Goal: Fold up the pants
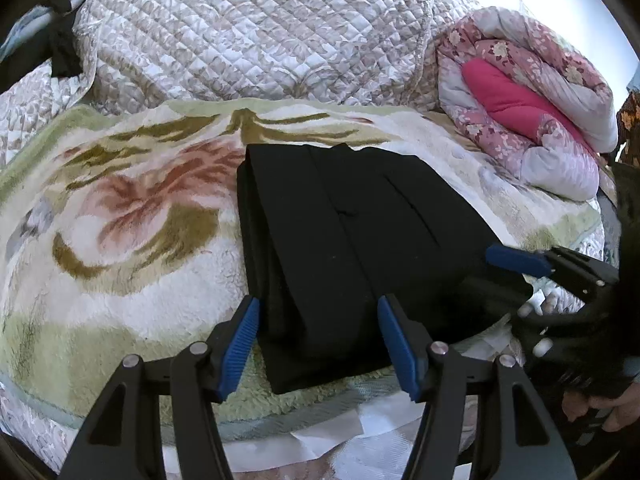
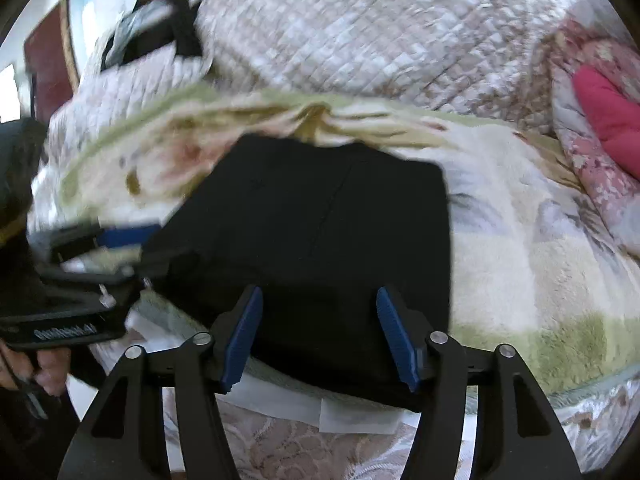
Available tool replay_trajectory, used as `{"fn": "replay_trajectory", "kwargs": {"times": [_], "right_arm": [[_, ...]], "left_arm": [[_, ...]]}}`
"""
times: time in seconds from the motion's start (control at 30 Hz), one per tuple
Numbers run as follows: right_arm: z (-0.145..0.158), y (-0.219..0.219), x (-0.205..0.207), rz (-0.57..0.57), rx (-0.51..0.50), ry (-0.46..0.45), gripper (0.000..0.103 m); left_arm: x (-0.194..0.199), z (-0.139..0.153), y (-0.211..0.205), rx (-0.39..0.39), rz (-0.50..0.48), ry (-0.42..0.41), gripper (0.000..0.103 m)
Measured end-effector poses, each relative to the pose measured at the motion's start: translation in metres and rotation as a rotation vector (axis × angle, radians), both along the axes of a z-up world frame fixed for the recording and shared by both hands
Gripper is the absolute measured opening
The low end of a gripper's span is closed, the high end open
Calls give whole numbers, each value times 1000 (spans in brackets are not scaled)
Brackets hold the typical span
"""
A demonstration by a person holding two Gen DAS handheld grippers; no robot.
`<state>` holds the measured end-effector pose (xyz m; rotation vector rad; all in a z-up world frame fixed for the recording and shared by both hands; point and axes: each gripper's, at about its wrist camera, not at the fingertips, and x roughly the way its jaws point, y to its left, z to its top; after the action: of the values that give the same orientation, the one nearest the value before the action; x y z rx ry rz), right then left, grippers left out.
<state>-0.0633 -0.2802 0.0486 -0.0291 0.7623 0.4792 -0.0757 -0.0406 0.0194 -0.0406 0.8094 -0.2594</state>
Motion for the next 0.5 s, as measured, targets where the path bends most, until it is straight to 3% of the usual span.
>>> {"fn": "replay_trajectory", "kwargs": {"times": [0.07, 0.13, 0.23, 0.4, 0.43, 0.5], "right_arm": [[-1, -7, 2, -34, -6, 2, 59], [-14, -5, 10, -49, -51, 69, 59], [-9, -5, 9, -56, -41, 46, 58], [5, -16, 6, -101, 25, -7, 36], [5, -16, 7, -107, 27, -7, 28], [2, -16, 10, -107, 33, 12, 26]], "left_arm": [[0, 0, 1, -4, 3, 2, 64], [0, 0, 1, -3, 3, 1, 64], [1, 0, 1, -3, 3, 4, 64], [-1, 7, 3, 17, 28, -22, 56], [1, 10, 4, 17, 32, -28, 55], [2, 15, 4, 17, 44, -36, 47]]}}
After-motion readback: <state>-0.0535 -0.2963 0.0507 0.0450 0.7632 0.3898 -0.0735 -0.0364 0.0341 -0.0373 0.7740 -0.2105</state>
